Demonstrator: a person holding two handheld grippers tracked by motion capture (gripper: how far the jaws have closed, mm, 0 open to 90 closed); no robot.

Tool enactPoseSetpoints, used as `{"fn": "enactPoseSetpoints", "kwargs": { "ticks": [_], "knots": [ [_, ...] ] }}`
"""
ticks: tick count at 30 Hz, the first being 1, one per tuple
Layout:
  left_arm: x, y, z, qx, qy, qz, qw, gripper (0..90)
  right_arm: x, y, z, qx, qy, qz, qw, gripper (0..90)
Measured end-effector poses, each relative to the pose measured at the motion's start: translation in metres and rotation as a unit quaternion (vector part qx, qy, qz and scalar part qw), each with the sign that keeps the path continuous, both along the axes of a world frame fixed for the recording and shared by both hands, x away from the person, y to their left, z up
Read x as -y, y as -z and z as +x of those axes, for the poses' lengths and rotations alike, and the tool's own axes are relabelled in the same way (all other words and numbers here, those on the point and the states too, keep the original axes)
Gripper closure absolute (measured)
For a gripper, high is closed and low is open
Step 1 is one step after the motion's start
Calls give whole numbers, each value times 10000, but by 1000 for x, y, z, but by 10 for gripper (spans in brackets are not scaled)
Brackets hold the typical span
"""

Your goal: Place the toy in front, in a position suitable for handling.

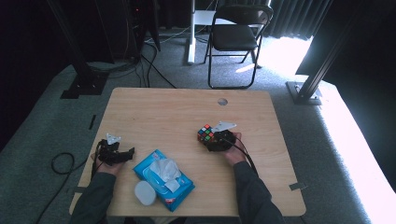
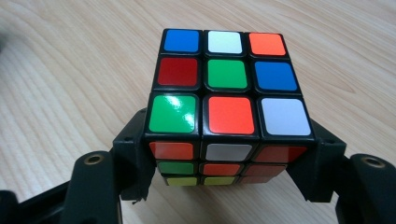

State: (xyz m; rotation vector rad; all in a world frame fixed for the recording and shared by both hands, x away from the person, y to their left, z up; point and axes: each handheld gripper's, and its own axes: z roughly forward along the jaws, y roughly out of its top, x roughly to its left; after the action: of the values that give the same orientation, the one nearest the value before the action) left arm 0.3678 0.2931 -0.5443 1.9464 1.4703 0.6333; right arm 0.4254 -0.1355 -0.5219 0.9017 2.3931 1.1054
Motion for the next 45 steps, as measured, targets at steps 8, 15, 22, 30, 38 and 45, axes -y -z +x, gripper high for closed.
{"fn": "enactPoseSetpoints", "kwargs": {
  "ticks": [8, 15, 22, 30, 38, 45],
  "knots": [
    [0, 0, 0, -2, 3, 2, 10000, 188, -16, 0, -7, 30, -247, -27, 9997, 336],
    [0, 0, 0, 0, 3, 2, 10000, 189, -22, 4, -10, 0, -345, -7, 9994, 336],
    [0, 0, 0, 1, 4, 3, 10000, 188, -24, 8, -12, -32, -415, -44, 9991, 336],
    [0, 0, 0, 1, 2, 4, 10000, 189, -24, 12, -12, -36, -415, -79, 9991, 282],
    [-2, -1, -1, 20, -6, -4, 10000, 230, -19, 14, -16, -101, -391, -132, 9991, 223],
    [0, -6, -4, -93, 134, -15, 9999, 393, -9, 22, -29, -199, -361, -49, 9991, 237]
  ]
}}
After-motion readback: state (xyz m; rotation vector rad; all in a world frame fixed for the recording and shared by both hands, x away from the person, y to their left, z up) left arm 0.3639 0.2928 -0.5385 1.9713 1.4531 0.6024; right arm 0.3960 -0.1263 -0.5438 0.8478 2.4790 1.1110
